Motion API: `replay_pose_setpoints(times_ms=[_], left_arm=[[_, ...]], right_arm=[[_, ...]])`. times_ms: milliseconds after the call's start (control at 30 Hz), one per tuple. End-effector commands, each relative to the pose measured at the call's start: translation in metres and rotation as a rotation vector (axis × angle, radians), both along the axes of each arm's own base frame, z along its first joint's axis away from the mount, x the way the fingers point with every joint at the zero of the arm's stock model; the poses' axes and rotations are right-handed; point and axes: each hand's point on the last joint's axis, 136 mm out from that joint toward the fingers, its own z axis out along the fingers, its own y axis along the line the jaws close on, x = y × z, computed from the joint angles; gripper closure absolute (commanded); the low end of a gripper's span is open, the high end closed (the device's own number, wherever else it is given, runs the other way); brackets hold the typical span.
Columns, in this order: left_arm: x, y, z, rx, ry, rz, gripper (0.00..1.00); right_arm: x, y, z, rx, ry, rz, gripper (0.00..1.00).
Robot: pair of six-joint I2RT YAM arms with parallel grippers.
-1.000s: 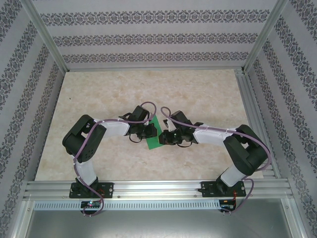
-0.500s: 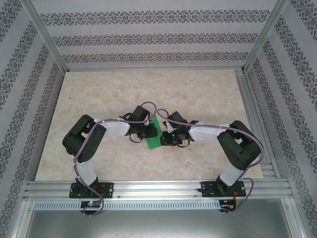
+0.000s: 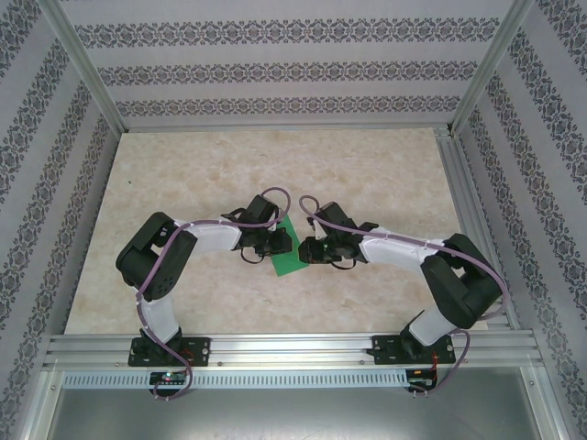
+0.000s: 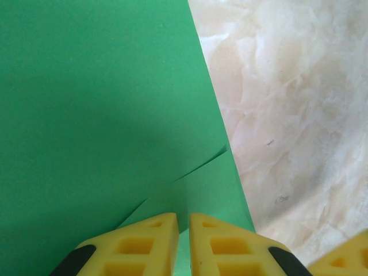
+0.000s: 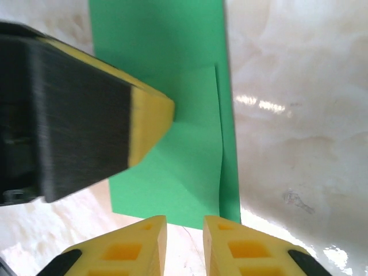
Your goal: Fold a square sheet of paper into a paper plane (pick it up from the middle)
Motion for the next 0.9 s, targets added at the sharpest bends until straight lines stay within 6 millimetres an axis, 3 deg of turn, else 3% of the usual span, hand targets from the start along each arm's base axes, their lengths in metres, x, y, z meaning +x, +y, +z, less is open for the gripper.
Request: replay_pose_setpoints(times_ms=[0,533,867], left_arm=[[-0.011,0.027,-0.035,0.162,0.063,0.044,0.83],[-0.008,0.023,-0.027,0.136,0.045,0.045,0.81],[-0.004,0.018,-0.009,0.088,0.004,0.050,0.79]], right_arm=[[0.007,-0.010,-0.004,-0.048,-0.041,-0.014,0.73],[-0.003,0.007,-0.030,-0.088,0.027,0.111,0.64],[-0.014,0.015,-0.034,-0.083,0.056,0.138,0.76]])
